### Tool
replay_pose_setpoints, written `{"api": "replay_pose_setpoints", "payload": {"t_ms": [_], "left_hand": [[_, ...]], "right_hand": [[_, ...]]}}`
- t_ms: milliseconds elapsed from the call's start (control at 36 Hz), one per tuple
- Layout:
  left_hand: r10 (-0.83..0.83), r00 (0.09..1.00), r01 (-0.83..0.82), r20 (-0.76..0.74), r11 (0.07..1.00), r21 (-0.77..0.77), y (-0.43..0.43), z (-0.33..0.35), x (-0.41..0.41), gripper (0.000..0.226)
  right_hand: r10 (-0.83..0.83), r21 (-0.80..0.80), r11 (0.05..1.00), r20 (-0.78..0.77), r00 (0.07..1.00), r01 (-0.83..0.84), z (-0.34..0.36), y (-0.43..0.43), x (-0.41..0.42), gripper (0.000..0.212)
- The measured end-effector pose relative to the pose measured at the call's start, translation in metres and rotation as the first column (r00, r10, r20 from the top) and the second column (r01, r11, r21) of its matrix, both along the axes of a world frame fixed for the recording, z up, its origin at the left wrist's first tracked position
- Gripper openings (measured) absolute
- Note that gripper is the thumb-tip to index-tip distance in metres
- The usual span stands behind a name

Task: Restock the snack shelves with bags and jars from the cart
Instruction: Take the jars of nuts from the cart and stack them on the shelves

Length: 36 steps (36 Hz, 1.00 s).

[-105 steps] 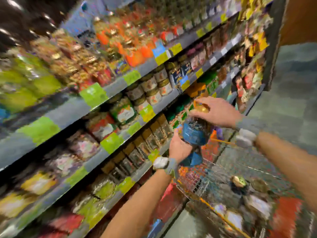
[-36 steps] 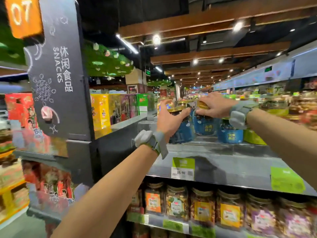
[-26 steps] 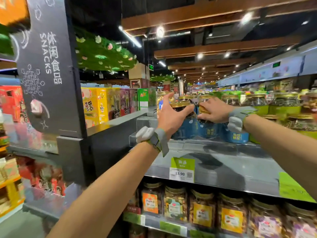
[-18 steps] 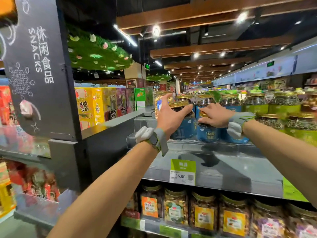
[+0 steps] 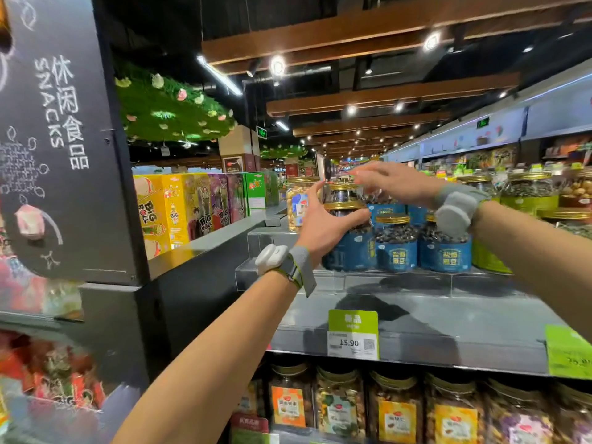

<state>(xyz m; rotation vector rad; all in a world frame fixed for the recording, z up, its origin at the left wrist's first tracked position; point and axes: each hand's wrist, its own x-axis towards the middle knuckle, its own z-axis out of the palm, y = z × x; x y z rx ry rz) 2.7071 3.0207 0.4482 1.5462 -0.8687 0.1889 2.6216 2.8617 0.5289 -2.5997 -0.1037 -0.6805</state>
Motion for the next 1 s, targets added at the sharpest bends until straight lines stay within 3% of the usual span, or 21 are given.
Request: {"api": "replay_pose_setpoints", "payload": {"t_ms": [139,250,361,444,583,806,1000], "left_hand": [[-0.086,0.996,0.086,0.010,0.996,0.031,-0.005,-0.002,-0.002,0.111],[-0.140,0.990,0.140,0.002,0.990,0.026,-0.003,-0.003,0.003,0.110],[-0.151,0.989,0.151,-0.004,0.988,-0.015,0.005,-0.002,0.007,0.110],[-0.145,0.987,0.142,-0.070,0.989,-0.042,0.012,-0.005,0.011,0.111],[0.020,0.995,0.002,-0.099,0.976,0.216,0.020,-0.040,0.025,0.130],[0.123,0.990,-0.086,-0.073,0.920,0.383,-0.001,-0.071,0.033,0.116],[0.202,0.979,-0.194,0.032,0.862,0.468,-0.005,-0.076,0.047,0.085]], "right_hand": [[-0.018,-0.267,0.963,-0.206,0.978,-0.039,0.012,0.031,-0.007,0.052],[-0.030,-0.298,0.954,-0.220,0.975,-0.038,0.012,0.041,-0.008,0.047],[-0.067,-0.374,0.928,-0.150,0.986,0.007,0.012,0.046,-0.003,0.046],[-0.150,-0.404,0.909,-0.076,0.986,0.107,0.009,0.043,0.009,0.061],[-0.319,-0.482,0.816,0.084,0.944,0.319,0.000,0.034,0.032,0.072],[-0.408,-0.425,0.811,0.083,0.909,0.402,-0.020,0.033,0.058,0.064],[-0.412,-0.437,0.821,-0.008,0.911,0.367,-0.034,0.026,0.078,0.068]]}}
